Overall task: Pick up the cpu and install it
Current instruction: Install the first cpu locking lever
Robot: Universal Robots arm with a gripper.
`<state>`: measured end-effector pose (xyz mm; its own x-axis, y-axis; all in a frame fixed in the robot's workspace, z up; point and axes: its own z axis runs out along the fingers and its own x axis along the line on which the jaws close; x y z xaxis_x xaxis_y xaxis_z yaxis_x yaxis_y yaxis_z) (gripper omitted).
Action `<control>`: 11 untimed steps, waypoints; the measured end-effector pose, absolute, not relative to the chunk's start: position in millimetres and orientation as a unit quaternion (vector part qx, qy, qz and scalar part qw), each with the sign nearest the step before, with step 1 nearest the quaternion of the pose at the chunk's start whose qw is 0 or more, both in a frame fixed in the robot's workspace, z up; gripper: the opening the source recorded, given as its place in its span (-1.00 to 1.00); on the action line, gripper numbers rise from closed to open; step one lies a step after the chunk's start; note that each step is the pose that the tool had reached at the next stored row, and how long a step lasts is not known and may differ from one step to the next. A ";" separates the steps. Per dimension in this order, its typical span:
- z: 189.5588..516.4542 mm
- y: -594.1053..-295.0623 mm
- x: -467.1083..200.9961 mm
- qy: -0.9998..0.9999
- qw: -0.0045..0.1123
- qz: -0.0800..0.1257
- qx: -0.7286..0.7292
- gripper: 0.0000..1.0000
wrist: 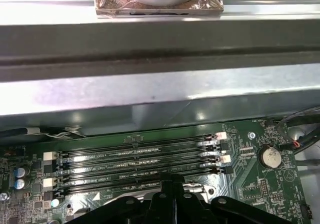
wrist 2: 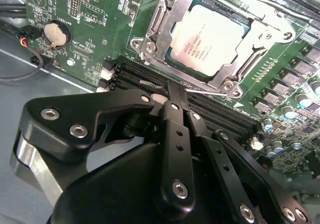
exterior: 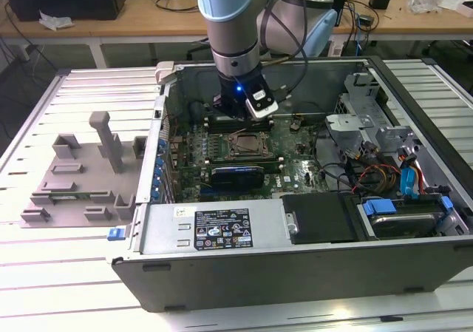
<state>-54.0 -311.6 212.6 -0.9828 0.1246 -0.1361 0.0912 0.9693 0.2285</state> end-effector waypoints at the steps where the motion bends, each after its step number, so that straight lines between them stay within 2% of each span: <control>1: 211.3 -311.6 -54.8 0.989 0.079 0.112 0.054 -0.79; 4: 208.9 -311.6 -55.2 0.988 0.088 0.112 0.053 -0.79; 11: 205.8 -311.3 -59.5 0.987 0.100 0.113 0.052 -0.79</control>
